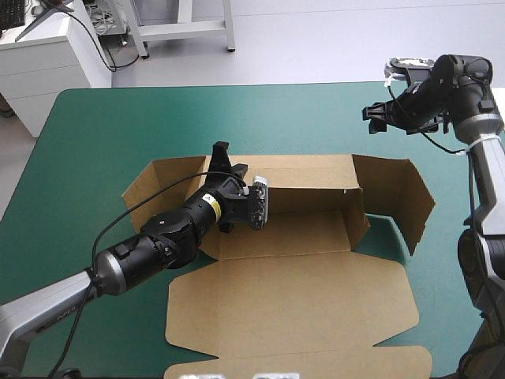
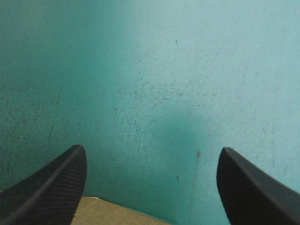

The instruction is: Fold the box

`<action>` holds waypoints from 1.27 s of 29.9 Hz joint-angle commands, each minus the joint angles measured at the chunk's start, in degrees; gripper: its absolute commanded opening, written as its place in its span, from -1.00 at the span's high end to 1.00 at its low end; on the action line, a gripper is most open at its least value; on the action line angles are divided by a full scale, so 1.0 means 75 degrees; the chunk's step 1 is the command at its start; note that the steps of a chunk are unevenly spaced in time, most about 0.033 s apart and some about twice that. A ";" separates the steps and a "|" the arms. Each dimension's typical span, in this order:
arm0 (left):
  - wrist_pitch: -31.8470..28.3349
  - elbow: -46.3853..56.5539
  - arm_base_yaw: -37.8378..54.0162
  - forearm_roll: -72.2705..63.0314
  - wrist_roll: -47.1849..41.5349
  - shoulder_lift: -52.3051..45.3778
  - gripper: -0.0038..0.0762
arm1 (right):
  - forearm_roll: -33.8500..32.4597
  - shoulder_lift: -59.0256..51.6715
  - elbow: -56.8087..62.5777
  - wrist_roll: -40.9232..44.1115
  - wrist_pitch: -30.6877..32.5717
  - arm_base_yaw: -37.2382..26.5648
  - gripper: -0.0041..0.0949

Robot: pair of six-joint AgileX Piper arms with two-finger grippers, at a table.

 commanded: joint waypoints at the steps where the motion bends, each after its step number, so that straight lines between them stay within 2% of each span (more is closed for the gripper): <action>1: -0.0793 0.0102 -0.0159 -0.0593 -0.0061 0.0075 0.92 | 0.0280 -0.0335 -0.0168 -0.0107 0.0039 -0.0231 -0.52; 11: -0.0793 0.0102 -0.0159 -0.0593 -0.0061 0.0075 0.92 | 0.0488 -0.0870 0.1287 -0.0494 0.0039 -0.0277 -0.52; 23: -0.0759 0.0088 -0.0159 -0.0323 -0.0061 0.0075 0.92 | 0.1100 -0.2778 0.3741 -0.1240 -0.0493 -0.0277 -0.52; 30: -0.0708 0.0088 -0.0159 -0.0357 -0.0061 0.0075 0.92 | 0.1990 -0.4053 0.5376 -0.2123 -0.2161 -0.0277 -0.52; 35: -0.0708 0.0088 -0.0159 -0.0357 -0.0061 0.0075 0.92 | 0.2810 -0.4735 0.6575 -0.3102 -0.3071 -0.0277 -0.49; 38: -0.0708 0.0088 -0.0159 -0.0357 -0.0061 0.0075 0.92 | 0.3120 -0.4968 0.7051 -0.3713 -0.3288 -0.0277 -0.49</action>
